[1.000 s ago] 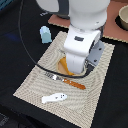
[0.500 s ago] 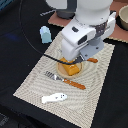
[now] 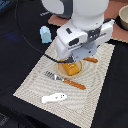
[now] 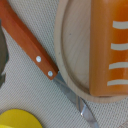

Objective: Interact with the objects in diverse but meaningful ways.

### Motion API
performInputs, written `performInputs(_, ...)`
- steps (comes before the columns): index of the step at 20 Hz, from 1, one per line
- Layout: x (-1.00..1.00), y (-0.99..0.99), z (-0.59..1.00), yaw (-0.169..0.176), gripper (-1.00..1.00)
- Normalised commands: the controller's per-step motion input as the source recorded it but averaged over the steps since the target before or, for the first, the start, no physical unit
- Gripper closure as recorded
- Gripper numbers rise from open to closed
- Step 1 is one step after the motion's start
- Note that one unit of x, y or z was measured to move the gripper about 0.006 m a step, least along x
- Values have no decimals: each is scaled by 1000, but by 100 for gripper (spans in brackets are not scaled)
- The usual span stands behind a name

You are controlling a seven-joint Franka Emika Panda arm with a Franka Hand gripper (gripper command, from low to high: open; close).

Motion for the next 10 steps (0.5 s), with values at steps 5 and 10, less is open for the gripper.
performInputs(5,-398,405,-345,0,-100)
performInputs(10,-442,242,-333,-3,-100)
